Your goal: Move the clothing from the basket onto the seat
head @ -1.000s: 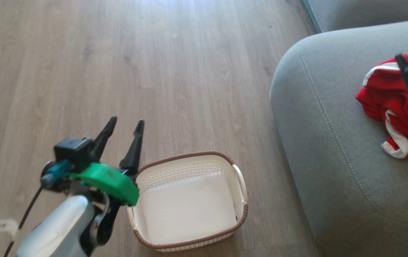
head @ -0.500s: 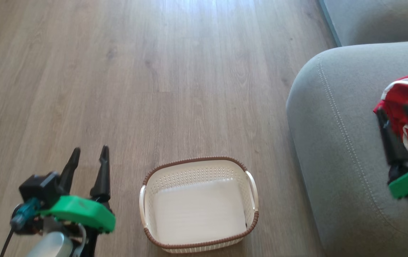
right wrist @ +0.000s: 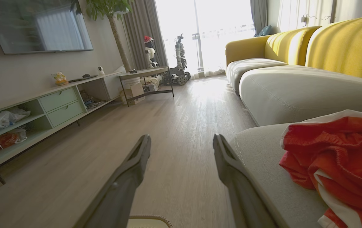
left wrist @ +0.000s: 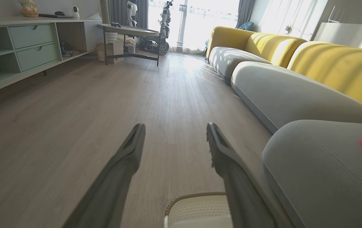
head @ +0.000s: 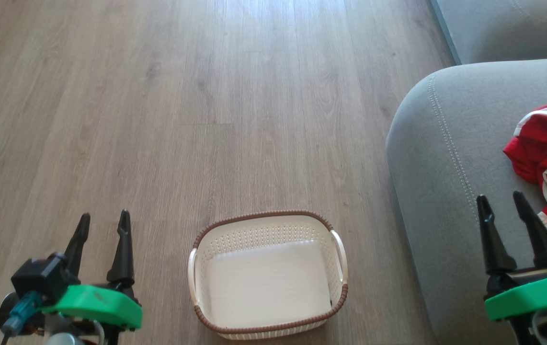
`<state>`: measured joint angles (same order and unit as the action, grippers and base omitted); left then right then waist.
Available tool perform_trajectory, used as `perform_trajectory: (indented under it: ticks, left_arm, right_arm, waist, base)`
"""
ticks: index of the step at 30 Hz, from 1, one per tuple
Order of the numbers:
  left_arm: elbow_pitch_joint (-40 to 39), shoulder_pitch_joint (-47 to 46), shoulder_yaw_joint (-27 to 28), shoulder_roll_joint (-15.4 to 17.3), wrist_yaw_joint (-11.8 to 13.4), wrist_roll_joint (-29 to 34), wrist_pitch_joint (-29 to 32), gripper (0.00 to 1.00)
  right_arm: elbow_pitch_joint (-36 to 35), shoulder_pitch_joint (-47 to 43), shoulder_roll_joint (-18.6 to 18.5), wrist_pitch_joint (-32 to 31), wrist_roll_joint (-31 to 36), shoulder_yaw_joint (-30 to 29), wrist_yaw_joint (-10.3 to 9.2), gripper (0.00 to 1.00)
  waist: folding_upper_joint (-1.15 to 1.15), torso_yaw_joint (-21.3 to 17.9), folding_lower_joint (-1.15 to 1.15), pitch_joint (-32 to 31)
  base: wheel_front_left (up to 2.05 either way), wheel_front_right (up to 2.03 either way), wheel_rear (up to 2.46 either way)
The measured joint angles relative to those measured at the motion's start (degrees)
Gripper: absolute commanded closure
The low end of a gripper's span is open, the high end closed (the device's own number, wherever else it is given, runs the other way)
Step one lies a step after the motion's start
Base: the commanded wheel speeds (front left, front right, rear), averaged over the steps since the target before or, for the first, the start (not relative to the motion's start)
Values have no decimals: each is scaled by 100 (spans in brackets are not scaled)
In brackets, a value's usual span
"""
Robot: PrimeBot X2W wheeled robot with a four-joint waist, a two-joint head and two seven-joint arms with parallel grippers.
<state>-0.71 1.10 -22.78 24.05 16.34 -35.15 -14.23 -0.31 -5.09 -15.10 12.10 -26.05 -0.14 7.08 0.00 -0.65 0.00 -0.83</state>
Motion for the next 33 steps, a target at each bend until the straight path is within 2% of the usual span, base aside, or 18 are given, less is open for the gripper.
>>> perform_trajectory:
  ticks: [10, 23, 33]
  left_arm:
    - [85, 190, 175, -194, -216, 522, -3, 0]
    - [131, 269, 327, -405, -374, 524, -3, 0]
    - [202, 285, 355, -450, -380, 524, -3, 0]
  right_arm:
    - [5, -52, 165, 1, 170, 33, 0, 0]
    - [10, -52, 203, -1, 186, 90, 0, 0]
    - [38, -51, 204, -8, 186, 133, 0, 0]
  waist:
    - [0, -70, 0, 41]
    - [0, -63, 0, 52]
    - [0, -98, 0, 42]
  base:
    - [0, 0, 0]
    - [0, 0, 0]
    - [0, 0, 0]
